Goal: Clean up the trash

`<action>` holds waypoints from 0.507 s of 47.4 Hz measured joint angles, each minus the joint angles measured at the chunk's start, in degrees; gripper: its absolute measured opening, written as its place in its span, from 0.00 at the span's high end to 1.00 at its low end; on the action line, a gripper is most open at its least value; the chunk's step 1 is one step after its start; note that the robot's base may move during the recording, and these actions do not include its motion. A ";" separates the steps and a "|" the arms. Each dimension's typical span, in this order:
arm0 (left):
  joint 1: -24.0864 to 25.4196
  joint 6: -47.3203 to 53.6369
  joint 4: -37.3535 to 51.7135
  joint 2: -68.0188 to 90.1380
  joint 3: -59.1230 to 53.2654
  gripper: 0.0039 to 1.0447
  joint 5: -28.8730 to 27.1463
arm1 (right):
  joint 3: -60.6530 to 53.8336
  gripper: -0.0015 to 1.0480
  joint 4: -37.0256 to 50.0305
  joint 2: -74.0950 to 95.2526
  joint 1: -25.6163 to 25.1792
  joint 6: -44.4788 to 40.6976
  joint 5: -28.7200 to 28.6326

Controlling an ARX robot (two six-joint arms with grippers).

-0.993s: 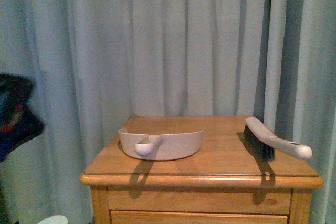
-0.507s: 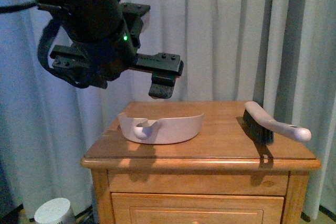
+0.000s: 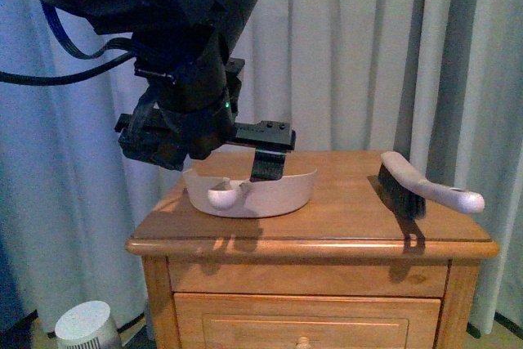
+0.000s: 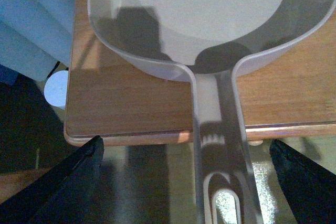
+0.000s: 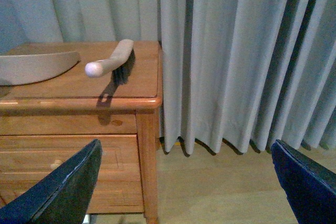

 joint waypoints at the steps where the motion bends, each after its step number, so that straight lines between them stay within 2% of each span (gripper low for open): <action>1: 0.02 0.00 -0.15 0.46 0.33 0.07 -0.04 | 0.00 0.07 0.00 0.00 0.00 0.00 0.02; 24: 0.63 0.11 -0.63 6.14 3.15 0.07 -0.87 | 0.00 0.07 0.00 0.00 0.00 0.02 0.02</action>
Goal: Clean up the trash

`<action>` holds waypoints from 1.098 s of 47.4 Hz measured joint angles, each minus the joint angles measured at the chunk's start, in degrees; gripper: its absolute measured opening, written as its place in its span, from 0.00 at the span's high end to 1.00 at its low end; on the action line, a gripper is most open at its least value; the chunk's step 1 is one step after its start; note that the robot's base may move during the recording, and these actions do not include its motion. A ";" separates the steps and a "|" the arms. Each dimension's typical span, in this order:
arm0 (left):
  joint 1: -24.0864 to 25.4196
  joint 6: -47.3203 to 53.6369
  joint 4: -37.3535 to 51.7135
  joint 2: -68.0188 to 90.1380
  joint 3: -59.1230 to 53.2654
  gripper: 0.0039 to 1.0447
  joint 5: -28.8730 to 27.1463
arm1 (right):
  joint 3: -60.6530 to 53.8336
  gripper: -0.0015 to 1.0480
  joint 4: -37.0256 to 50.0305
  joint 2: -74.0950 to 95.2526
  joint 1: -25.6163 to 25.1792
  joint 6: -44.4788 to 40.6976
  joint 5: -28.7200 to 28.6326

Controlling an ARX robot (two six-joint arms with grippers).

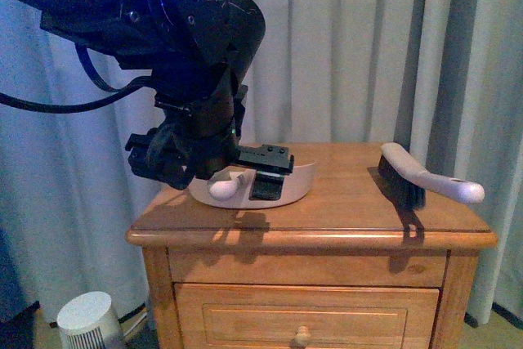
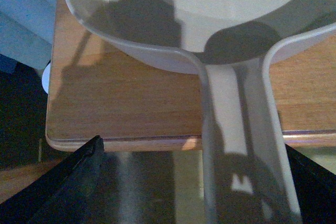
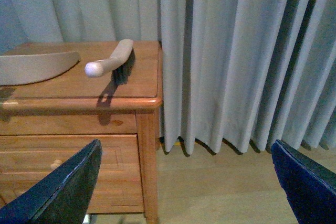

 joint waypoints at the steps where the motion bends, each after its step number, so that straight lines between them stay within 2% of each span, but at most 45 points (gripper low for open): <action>1: 0.02 0.02 -0.07 0.20 0.20 0.07 -0.02 | 0.00 0.07 0.00 0.00 0.00 -0.02 0.00; 13: 0.09 0.33 -0.09 1.16 1.29 0.08 0.02 | 0.00 0.07 0.00 0.00 0.00 0.00 0.00; 22: -0.09 0.44 -0.02 1.73 1.33 0.46 0.13 | 0.00 0.07 0.00 0.00 0.00 -0.02 -0.02; 30: -0.26 1.11 0.57 1.73 1.31 0.72 0.22 | 0.00 0.07 0.00 0.00 0.00 0.00 0.00; 44: -0.28 1.75 5.73 -0.11 -2.82 0.74 0.24 | 0.00 0.07 0.00 0.00 0.00 0.00 0.00; 52: -0.96 4.83 17.75 -5.84 -11.45 0.74 -0.02 | 0.00 0.07 0.00 0.00 0.00 -0.02 0.00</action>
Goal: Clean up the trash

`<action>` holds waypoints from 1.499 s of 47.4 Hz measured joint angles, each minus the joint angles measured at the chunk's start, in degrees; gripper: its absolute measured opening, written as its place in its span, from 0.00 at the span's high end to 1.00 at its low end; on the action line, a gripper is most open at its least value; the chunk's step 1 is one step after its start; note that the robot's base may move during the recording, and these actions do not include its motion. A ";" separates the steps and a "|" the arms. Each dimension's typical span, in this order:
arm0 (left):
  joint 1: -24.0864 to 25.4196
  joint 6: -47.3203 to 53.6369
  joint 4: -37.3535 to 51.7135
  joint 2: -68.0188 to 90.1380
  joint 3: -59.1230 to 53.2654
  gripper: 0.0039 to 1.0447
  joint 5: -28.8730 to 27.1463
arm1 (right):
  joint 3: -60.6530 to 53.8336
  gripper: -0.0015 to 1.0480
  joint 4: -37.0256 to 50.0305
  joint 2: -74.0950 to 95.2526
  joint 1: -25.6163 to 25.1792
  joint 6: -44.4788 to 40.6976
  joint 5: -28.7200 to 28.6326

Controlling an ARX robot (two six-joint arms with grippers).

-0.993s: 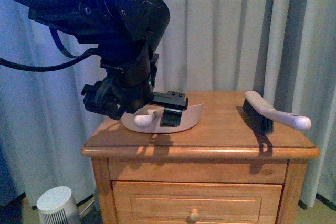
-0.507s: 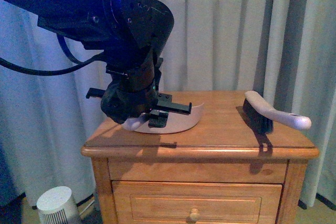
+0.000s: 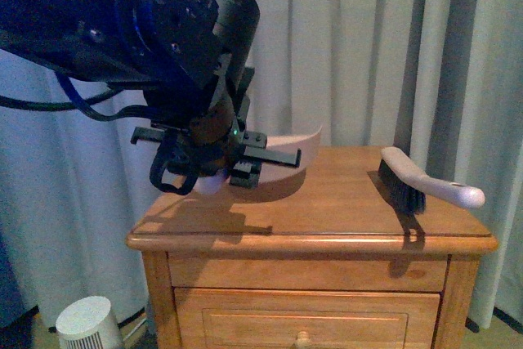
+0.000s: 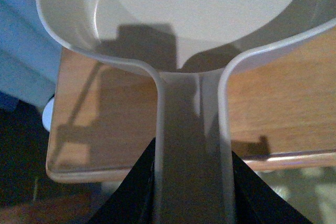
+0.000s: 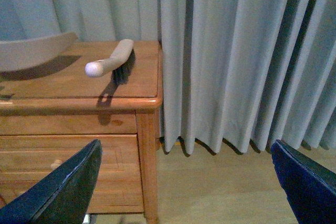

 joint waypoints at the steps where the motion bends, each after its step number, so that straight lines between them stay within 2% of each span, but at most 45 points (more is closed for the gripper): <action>1: -0.20 0.50 2.21 -1.51 -1.75 0.74 -0.11 | 0.00 0.07 0.00 0.00 0.00 0.00 0.00; 7: -1.64 6.56 17.59 -12.41 -13.81 0.74 -1.86 | 0.00 0.07 0.00 0.00 0.00 0.02 0.00; 16: -1.60 12.76 31.85 -26.71 -28.72 0.74 -0.55 | 0.00 0.07 0.00 0.00 0.00 0.02 -0.02; 21: 0.13 14.10 36.72 -35.78 -37.97 0.74 0.85 | 0.00 0.07 0.00 0.00 0.00 0.00 0.00; 22: 3.21 14.14 38.58 -46.25 -47.23 0.74 2.29 | 0.00 0.07 0.00 0.00 0.00 0.02 0.00; 34: 11.72 13.77 34.38 -68.52 -62.07 0.74 10.14 | 0.00 0.07 0.00 0.00 0.00 0.00 0.00; 49: 22.51 8.26 19.52 -92.76 -71.43 0.74 24.20 | 0.00 0.07 0.00 0.00 0.00 0.00 0.00; 55: 24.87 6.36 14.51 -99.73 -72.98 0.74 26.84 | 0.00 0.07 0.00 0.00 0.00 0.02 0.00; 62: 26.67 3.85 14.60 -102.62 -73.79 0.74 28.00 | 0.00 0.07 0.00 0.00 0.00 0.02 0.00; 63: 26.71 3.61 14.60 -102.62 -73.81 0.74 28.00 | 0.00 0.07 -0.13 0.11 0.17 -0.20 0.76; 68: 26.84 3.04 14.60 -102.64 -74.18 0.74 27.98 | 1.53 0.07 -2.58 6.54 5.57 -7.34 16.55; 71: 26.84 2.93 14.60 -102.62 -74.23 0.74 28.26 | 2.89 0.07 -0.63 12.46 6.58 -8.57 17.62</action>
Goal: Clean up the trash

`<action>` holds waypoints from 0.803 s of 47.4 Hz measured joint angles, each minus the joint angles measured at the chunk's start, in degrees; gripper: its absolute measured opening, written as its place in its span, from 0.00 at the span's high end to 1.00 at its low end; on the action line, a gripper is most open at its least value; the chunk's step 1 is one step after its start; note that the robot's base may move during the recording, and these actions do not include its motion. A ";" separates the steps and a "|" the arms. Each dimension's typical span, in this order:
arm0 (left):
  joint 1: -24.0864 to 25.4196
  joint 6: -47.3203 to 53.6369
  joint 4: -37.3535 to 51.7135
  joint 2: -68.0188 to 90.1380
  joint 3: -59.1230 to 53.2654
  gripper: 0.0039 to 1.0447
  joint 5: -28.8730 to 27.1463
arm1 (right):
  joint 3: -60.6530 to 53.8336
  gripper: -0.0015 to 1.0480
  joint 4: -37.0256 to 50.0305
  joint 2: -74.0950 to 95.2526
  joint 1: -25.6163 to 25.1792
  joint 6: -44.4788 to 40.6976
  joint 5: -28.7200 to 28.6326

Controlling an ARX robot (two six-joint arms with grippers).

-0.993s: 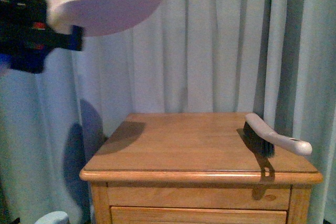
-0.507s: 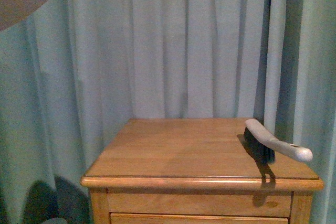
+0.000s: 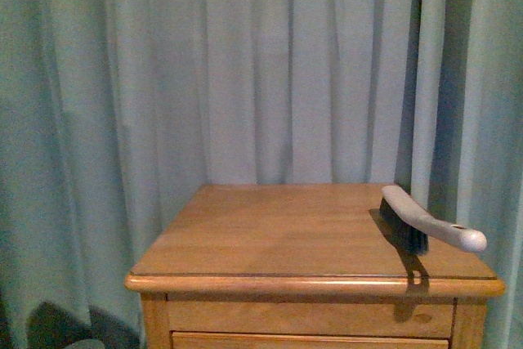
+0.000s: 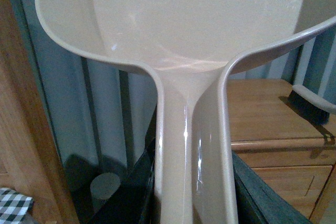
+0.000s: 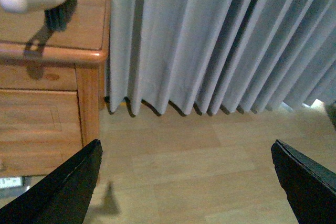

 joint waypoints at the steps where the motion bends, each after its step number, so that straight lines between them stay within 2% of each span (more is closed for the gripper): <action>1: 0.00 -0.04 0.00 0.00 -0.07 0.74 0.09 | 0.74 0.07 0.96 2.29 0.15 0.00 -0.28; 7: 0.00 -0.26 0.00 -0.02 -0.11 0.74 -0.04 | 8.66 0.07 4.92 17.00 0.33 1.77 -3.39; 14: 0.00 -0.31 0.00 -0.02 -0.11 0.74 -0.02 | 22.60 0.07 3.63 34.01 1.81 6.58 -6.38; 21: 0.00 -0.31 0.00 -0.02 -0.11 0.74 -0.02 | 39.43 0.07 -3.39 50.01 3.80 11.41 -7.67; 29: 0.00 -0.33 0.00 -0.02 -0.11 0.74 -0.02 | 62.25 0.07 -16.17 69.77 7.78 17.77 -6.45; 38: 0.00 -0.33 0.00 -0.02 -0.11 0.74 -0.04 | 77.99 0.07 -26.43 84.85 10.54 24.30 -4.70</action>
